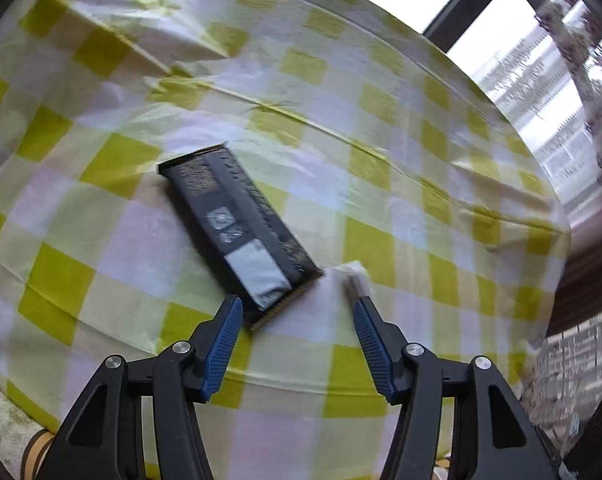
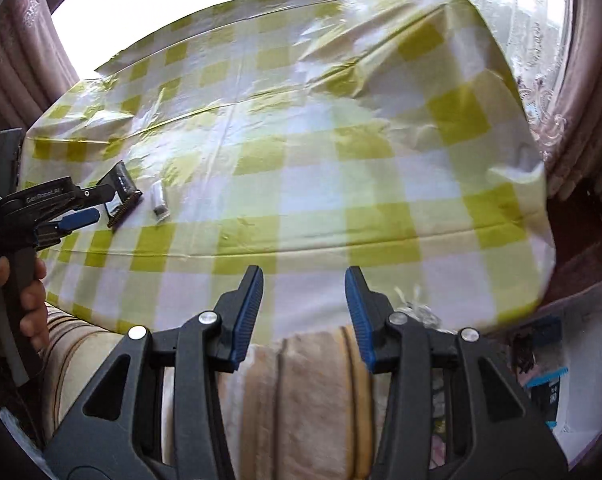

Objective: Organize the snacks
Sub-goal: 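Grasp the black bar with the left gripper while the right grasps the small clear packet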

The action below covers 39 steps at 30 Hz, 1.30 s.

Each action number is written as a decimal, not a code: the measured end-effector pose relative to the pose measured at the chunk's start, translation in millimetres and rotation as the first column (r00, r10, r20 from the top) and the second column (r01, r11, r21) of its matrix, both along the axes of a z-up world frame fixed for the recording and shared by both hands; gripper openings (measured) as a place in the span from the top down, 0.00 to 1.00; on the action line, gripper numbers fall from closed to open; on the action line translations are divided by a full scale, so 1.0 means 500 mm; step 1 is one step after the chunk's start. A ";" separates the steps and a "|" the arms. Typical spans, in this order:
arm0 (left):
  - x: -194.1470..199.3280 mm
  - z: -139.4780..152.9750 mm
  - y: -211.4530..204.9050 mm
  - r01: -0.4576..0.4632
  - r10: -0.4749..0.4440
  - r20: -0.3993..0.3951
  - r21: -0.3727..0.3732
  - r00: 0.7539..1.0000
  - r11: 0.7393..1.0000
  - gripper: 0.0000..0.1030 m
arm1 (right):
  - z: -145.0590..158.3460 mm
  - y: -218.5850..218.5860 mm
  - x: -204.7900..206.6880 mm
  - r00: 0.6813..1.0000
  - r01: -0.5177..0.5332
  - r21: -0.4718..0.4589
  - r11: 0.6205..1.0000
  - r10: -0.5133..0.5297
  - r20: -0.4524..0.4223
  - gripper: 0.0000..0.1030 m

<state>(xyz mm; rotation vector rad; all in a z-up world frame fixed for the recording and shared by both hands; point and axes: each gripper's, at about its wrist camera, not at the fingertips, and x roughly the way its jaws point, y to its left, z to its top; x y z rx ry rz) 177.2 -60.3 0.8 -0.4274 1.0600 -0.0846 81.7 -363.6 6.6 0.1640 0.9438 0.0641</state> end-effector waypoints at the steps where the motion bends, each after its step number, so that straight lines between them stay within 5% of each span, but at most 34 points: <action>1: 0.008 -0.006 0.012 -0.028 0.028 -0.009 0.007 1.000 1.000 0.43 | 0.001 0.019 0.010 1.000 -0.016 0.002 1.000 0.016 -0.002 0.55; 9: 0.068 -0.041 0.030 -0.058 0.060 -0.066 0.036 0.996 0.998 0.42 | -0.012 0.125 0.084 0.992 -0.126 0.020 0.992 0.126 -0.008 0.55; 14: 0.101 -0.038 0.008 -0.021 0.025 -0.053 0.076 0.998 0.997 0.34 | -0.026 0.173 0.118 0.985 -0.170 0.019 0.985 0.171 -0.023 0.55; 20: 0.141 -0.041 -0.030 0.047 -0.044 -0.016 0.207 0.999 0.977 0.33 | -0.044 0.222 0.164 0.975 -0.215 0.017 0.976 0.216 -0.051 0.55; 25: 0.162 -0.042 -0.015 0.027 -0.030 0.011 0.212 0.999 0.977 0.32 | -0.066 0.259 0.199 0.968 -0.240 0.010 0.971 0.240 -0.069 0.55; 36: 0.175 -0.054 -0.054 0.101 -0.115 0.016 0.377 0.993 0.921 0.29 | -0.099 0.312 0.235 0.964 -0.264 -0.084 0.961 0.260 -0.050 0.58; 39: 0.169 -0.052 -0.063 0.128 -0.152 0.033 0.387 0.988 0.913 0.39 | -0.100 0.314 0.236 0.968 -0.251 -0.101 0.963 0.248 -0.043 0.65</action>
